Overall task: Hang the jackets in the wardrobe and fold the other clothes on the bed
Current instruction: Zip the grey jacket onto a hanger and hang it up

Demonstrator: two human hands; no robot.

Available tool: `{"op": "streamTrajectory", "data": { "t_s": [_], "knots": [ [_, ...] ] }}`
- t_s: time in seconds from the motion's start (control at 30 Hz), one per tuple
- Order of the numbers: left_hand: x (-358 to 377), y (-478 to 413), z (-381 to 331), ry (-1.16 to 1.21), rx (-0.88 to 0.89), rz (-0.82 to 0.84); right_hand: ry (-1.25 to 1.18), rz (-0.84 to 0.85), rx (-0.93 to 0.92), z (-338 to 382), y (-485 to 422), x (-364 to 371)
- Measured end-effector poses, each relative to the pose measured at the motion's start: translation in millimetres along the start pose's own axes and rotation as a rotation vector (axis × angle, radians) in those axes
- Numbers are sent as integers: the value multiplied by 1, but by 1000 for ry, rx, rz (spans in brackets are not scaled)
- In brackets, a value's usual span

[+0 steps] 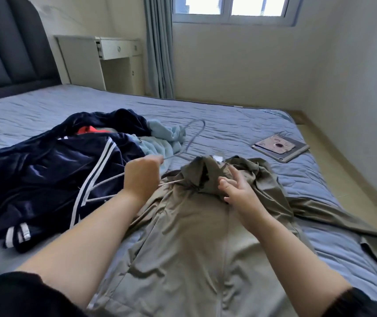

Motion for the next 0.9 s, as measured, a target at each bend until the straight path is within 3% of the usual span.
{"op": "streamTrajectory", "data": {
  "t_s": [0.07, 0.23, 0.4, 0.57, 0.67, 0.9],
  "knots": [
    [-18, -3, 6, 45, -61, -81, 149, -42, 28, -4, 0, 1],
    [-39, -1, -16, -12, 270, -183, 574, -266, -143, 25, -4, -5],
    [-56, -10, -26, 23, 377, -336, 878, -178, -262, 57, -16, 0],
    [-69, -25, -47, 50, 431, -528, 720, -230, -386, 88, -21, 7],
    [-79, -34, -63, 85, 380, -629, 573, -366, -430, 104, -25, -4],
    [-32, -4, -92, 323, 372, -356, -269, -754, -186, 82, -38, -66]
  ]
}}
Point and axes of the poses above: each hand's wrist, its own y-axis away from the middle knuckle, its own x-axis out of the palm, z = x × y, the point moved 4 cm from there along -y, towards the middle knuckle, and after that the axes turned 9 degrees about z, right-handed, at the moved point
